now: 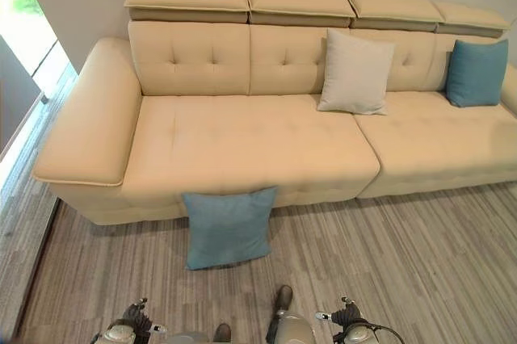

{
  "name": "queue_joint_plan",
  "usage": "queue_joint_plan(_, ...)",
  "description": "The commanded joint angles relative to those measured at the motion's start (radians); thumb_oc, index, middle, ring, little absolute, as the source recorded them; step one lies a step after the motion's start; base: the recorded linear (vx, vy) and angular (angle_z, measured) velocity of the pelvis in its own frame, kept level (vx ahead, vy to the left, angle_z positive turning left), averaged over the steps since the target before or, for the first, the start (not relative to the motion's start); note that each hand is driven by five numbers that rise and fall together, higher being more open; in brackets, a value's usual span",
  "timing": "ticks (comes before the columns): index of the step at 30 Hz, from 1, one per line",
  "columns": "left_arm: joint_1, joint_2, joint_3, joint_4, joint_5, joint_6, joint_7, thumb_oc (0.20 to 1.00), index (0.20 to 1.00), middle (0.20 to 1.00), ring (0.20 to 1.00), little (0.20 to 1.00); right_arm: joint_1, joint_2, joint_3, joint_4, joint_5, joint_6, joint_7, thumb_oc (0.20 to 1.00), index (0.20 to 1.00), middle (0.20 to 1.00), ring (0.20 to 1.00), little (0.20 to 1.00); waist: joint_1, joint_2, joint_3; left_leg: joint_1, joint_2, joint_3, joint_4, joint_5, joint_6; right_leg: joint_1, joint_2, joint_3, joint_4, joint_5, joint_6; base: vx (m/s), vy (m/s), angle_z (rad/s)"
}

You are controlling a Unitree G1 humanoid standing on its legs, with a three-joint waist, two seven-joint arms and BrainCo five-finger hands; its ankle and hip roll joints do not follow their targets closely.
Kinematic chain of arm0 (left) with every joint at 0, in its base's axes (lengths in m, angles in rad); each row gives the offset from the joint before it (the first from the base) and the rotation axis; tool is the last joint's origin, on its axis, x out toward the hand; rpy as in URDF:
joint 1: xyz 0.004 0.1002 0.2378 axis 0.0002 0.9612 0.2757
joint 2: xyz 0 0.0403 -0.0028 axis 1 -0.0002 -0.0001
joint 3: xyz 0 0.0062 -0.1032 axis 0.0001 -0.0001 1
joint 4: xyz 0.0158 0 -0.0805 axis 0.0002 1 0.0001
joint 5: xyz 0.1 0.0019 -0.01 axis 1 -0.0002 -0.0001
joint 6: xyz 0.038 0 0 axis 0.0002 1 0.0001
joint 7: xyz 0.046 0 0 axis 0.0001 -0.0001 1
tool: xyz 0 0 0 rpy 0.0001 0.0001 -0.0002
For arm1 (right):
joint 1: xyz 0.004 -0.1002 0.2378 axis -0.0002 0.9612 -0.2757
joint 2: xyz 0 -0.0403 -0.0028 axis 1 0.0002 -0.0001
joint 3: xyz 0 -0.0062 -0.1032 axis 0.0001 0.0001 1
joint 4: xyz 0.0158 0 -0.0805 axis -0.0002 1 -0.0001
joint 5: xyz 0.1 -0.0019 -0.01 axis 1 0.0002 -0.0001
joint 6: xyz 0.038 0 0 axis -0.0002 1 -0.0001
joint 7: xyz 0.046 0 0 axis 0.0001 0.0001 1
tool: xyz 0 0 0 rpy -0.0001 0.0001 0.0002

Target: Pick up all the scattered cushions and arrange them neatly on the sofa.

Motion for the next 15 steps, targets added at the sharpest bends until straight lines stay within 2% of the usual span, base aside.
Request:
queue_joint_plan(1, -0.027, 0.001, -0.010, -0.001, 0.048, -0.027, -0.001, 1.000, 1.000, 1.000, 1.000, 1.000, -0.030, -0.051, 0.000, -0.007, 0.010, -0.020, -0.004, 1.000, 1.000, 1.000, 1.000, 1.000, 0.010, 0.015, 0.016, -0.046, 0.029, 0.027, 0.066, -0.086, -0.123, 0.034, 0.019, 0.030, 0.018, 0.063, 0.006, 0.20, -0.161, 0.70)
queue_joint_plan(2, -0.030, -0.004, -0.018, 0.005, 0.051, -0.028, -0.002, 1.000, 1.000, 1.000, 1.000, 1.000, -0.021, -0.046, -0.001, -0.006, 0.011, -0.026, -0.007, 1.000, 1.000, 1.000, 1.000, 1.000, 0.005, 0.009, 0.002, -0.041, 0.046, 0.008, 0.047, -0.084, -0.140, 0.046, 0.029, 0.038, 0.017, 0.053, -0.004, 0.14, -0.126, 0.58)
queue_joint_plan(4, -0.031, -0.007, -0.023, 0.003, 0.051, -0.028, -0.005, 1.000, 1.000, 1.000, 1.000, 1.000, -0.018, -0.045, 0.000, -0.006, 0.012, -0.027, -0.007, 1.000, 1.000, 1.000, 1.000, 1.000, 0.000, 0.009, -0.004, -0.038, 0.059, 0.000, 0.044, -0.087, -0.151, 0.051, 0.033, 0.033, 0.020, 0.047, -0.009, 0.20, -0.204, 0.49)
queue_joint_plan(6, -0.045, -0.012, -0.043, -0.004, 0.055, -0.029, -0.010, 1.000, 1.000, 1.000, 1.000, 1.000, -0.010, -0.042, -0.004, -0.002, 0.020, -0.035, -0.006, 1.000, 1.000, 1.000, 1.000, 1.000, -0.015, 0.003, -0.019, -0.049, 0.095, -0.009, 0.082, -0.109, -0.176, 0.081, 0.048, 0.014, 0.017, 0.011, -0.034, 0.25, -0.291, 0.60)
queue_joint_plan(7, -0.051, -0.014, -0.049, -0.009, 0.056, -0.028, -0.012, 1.000, 1.000, 1.000, 1.000, 1.000, -0.008, -0.042, -0.007, 0.001, 0.025, -0.038, -0.007, 1.000, 1.000, 1.000, 1.000, 1.000, -0.022, -0.001, -0.019, -0.070, 0.106, 0.004, 0.129, -0.119, -0.190, 0.099, 0.050, 0.000, 0.008, -0.001, -0.043, 0.16, -0.216, 0.66)
queue_joint_plan(9, -0.063, -0.019, -0.060, -0.026, 0.044, -0.028, -0.012, 1.000, 1.000, 1.000, 1.000, 1.000, -0.012, -0.045, -0.007, 0.000, 0.037, -0.042, -0.012, 1.000, 1.000, 1.000, 1.000, 1.000, -0.023, -0.015, 0.003, -0.158, 0.118, 0.051, 0.293, -0.083, -0.219, 0.141, 0.040, -0.021, -0.013, -0.009, -0.058, 0.08, -0.177, 0.69)
queue_joint_plan(11, -0.074, -0.024, -0.065, -0.040, 0.029, -0.028, -0.009, 1.000, 1.000, 1.000, 1.000, 1.000, -0.018, -0.051, -0.007, -0.003, 0.051, -0.043, -0.015, 1.000, 1.000, 1.000, 1.000, 1.000, -0.025, -0.026, 0.023, -0.246, 0.143, 0.128, 0.390, -0.066, -0.217, 0.172, 0.036, -0.043, -0.030, -0.026, -0.073, 0.02, -0.113, 0.54)
queue_joint_plan(13, -0.079, -0.029, -0.071, -0.045, 0.023, -0.028, -0.009, 1.000, 1.000, 1.000, 1.000, 1.000, -0.018, -0.057, -0.006, -0.002, 0.057, -0.040, -0.018, 1.000, 1.000, 1.000, 1.000, 1.000, -0.023, -0.027, 0.029, -0.288, 0.173, 0.186, 0.343, -0.070, -0.206, 0.191, 0.034, -0.061, -0.037, -0.046, -0.074, 0.05, -0.043, 0.28)
queue_joint_plan(14, -0.079, -0.029, -0.071, -0.046, 0.023, -0.028, -0.009, 1.000, 1.000, 1.000, 1.000, 1.000, -0.018, -0.057, -0.006, -0.002, 0.057, -0.040, -0.018, 1.000, 1.000, 1.000, 1.000, 1.000, -0.022, -0.028, 0.029, -0.286, 0.173, 0.187, 0.342, -0.069, -0.206, 0.191, 0.034, -0.060, -0.037, -0.046, -0.074, 0.09, -0.003, 0.28)
queue_joint_plan(15, -0.080, -0.029, -0.074, -0.046, 0.028, -0.026, -0.008, 1.000, 1.000, 1.000, 1.000, 1.000, -0.019, -0.060, -0.005, -0.005, 0.057, -0.039, -0.017, 1.000, 1.000, 1.000, 1.000, 1.000, -0.019, -0.024, 0.029, -0.301, 0.184, 0.200, 0.293, -0.040, -0.206, 0.199, 0.038, -0.062, -0.038, -0.054, -0.073, 0.14, 0.057, 0.41)
